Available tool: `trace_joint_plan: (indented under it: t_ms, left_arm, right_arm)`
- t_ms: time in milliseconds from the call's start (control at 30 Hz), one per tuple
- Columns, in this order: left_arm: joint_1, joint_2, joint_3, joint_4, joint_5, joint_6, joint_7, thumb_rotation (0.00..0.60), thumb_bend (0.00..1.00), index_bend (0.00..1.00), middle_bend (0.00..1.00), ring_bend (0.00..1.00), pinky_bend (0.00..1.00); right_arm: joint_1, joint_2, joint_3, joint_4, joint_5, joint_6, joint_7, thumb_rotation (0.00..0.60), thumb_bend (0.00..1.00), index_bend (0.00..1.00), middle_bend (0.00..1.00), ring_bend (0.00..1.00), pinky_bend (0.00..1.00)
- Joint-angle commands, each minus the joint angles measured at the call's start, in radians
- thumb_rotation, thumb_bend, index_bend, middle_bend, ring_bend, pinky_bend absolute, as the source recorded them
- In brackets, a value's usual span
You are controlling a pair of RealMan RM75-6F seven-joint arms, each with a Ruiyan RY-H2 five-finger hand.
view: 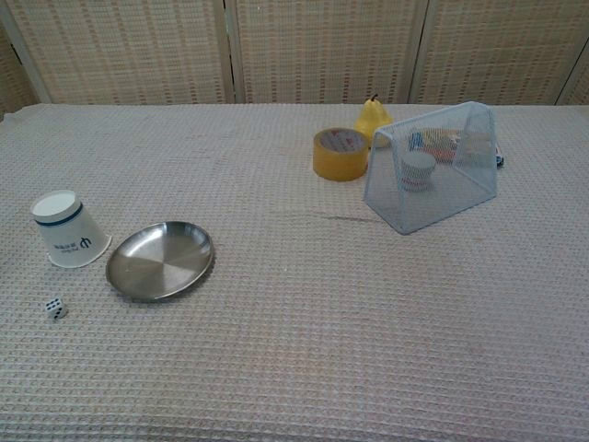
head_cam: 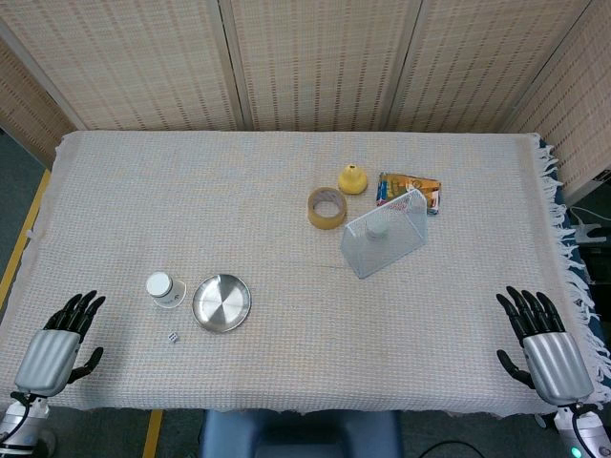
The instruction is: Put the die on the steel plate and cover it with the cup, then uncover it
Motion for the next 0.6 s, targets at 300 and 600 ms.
trace_joint_plan:
  t_ms: [300,600]
  left_arm:
    - [-0.007,-0.011,0.017,-0.002,0.047,0.003,0.004,0.6,0.37,0.0,0.08,0.07,0.3]
    - [0.006,-0.085,0.049,0.069,0.078,0.01,-0.086,0.6,0.36,0.27,0.92,0.8,0.9]
  right_arm:
    - [-0.005,0.004,0.001,-0.002,-0.007,0.011,0.006,0.6,0.2,0.0,0.0,0.0,0.0]
    - [-0.007,0.008,0.005,-0.004,-0.008,0.017,0.012,0.6,0.2,0.0,0.0,0.0,0.0]
